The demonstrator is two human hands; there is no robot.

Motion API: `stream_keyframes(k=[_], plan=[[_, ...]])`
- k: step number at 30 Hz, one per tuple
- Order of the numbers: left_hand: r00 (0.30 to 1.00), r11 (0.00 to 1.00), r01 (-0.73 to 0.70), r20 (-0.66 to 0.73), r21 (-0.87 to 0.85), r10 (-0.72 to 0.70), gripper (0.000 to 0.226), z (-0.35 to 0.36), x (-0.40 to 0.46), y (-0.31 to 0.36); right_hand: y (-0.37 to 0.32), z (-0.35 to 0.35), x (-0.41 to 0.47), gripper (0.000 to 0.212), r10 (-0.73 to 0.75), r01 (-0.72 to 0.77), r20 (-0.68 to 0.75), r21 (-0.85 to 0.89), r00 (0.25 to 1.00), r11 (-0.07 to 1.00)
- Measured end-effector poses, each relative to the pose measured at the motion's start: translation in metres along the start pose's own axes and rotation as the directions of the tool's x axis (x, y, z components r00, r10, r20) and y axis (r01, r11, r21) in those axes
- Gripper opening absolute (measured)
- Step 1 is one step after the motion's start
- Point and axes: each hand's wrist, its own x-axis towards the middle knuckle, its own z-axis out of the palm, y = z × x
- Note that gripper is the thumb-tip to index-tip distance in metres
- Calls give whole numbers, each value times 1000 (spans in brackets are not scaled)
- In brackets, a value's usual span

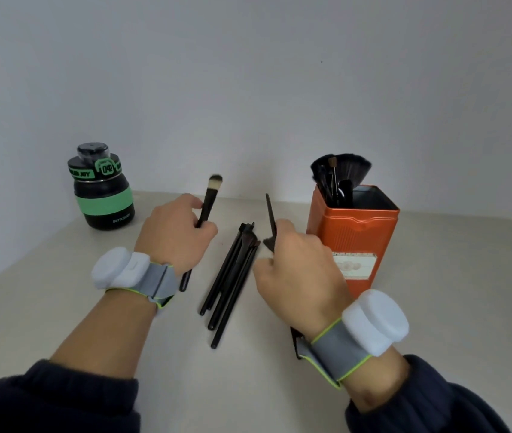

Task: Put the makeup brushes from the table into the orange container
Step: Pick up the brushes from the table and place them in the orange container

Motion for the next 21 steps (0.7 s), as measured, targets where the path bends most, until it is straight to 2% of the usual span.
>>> stream_keyframes(k=[3,5,7,10,13,18,21], plan=[[988,988,-126,-95,-89,117,23,-7,-2,13,6,-5,4,15,-88,99,-165,61,982,993],[977,966,-166,-164,-196,134,22,-11,-4,21,13,-9,7,23,-155,186,-276,90,949,978],[967,925,-197,-218,-325,129,20,-16,-8,31,18,-13,10,22,-190,277,-415,160,890,948],[968,801,-232,-212,-551,134,13,-20,-14,46,18,-20,11,20,-156,391,-604,279,781,877],[954,661,-279,-280,-696,108,7,-20,-20,66,17,-26,10,18,-129,465,-712,299,690,833],[901,415,-411,-430,-812,50,8,-18,-34,107,26,-44,12,9,84,546,-800,477,594,689],[890,329,-441,-453,-835,44,9,-13,-40,125,35,-56,12,9,87,592,-849,433,522,680]])
